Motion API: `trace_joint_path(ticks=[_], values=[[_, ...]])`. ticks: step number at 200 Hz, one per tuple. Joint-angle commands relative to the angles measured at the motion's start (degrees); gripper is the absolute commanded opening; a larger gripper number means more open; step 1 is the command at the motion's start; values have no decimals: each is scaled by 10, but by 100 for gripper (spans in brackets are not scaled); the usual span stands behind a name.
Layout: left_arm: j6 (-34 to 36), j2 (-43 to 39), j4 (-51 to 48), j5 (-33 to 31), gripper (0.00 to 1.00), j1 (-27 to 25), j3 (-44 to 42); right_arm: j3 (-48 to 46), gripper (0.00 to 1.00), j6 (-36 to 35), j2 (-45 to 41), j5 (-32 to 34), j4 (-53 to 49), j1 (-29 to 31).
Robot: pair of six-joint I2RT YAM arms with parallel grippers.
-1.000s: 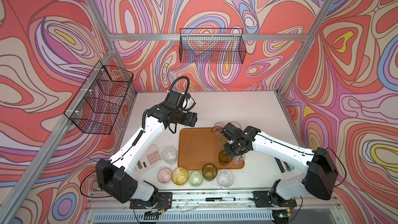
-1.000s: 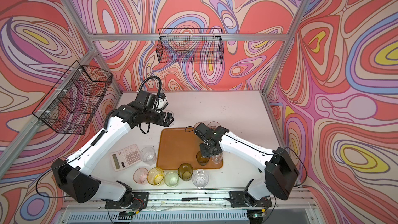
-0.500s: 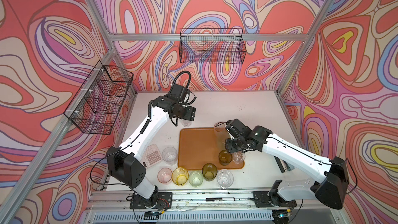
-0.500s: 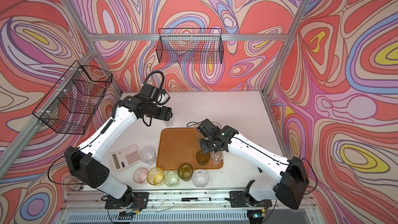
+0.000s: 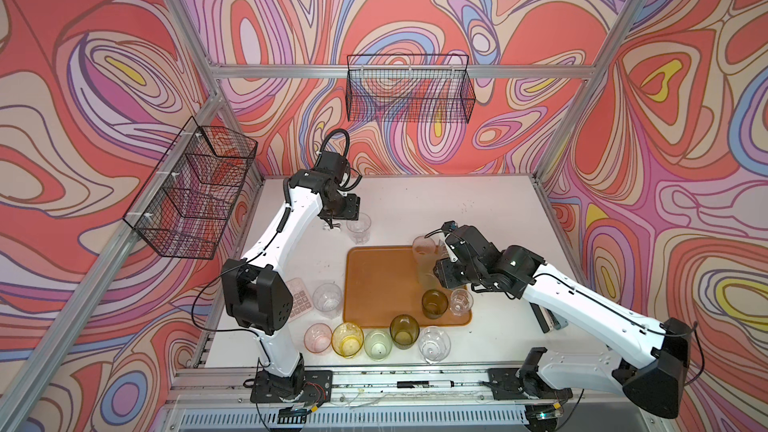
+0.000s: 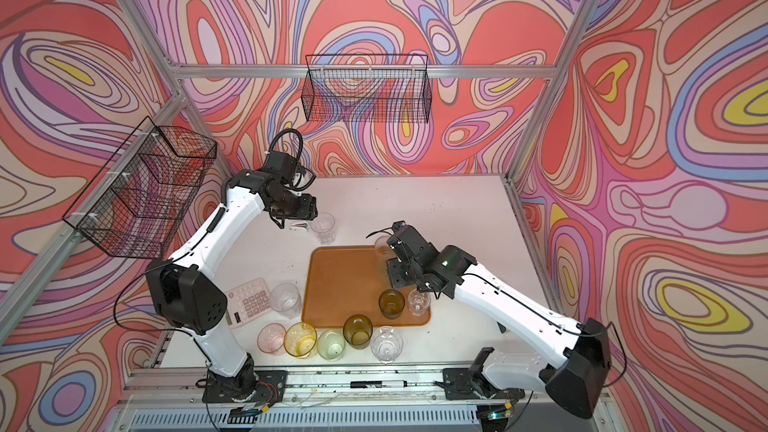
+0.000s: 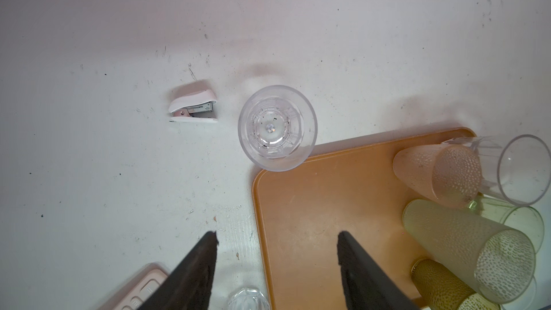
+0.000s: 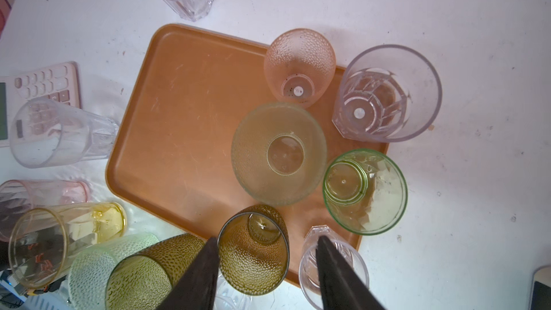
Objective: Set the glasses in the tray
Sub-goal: 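Lower left gripper onto the clear glass beyond the tray while right gripper rises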
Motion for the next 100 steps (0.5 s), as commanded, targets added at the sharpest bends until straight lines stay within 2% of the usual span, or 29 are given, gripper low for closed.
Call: trace_joint_path(ticks=[1,49,63,100], values=[[-5,21,-37,4,63,8,27,1,55,-18,-17,8,18,0],[-18,70,-46,7,59,17,53,-4,56,-38,-51,20,20,0],[-22,83,-44,19,58,25,57,-9,60,-41,-58,25,23,0],[-19,123,-63,-10,53,37,92,-16,60,-41,-65,34,21,0]])
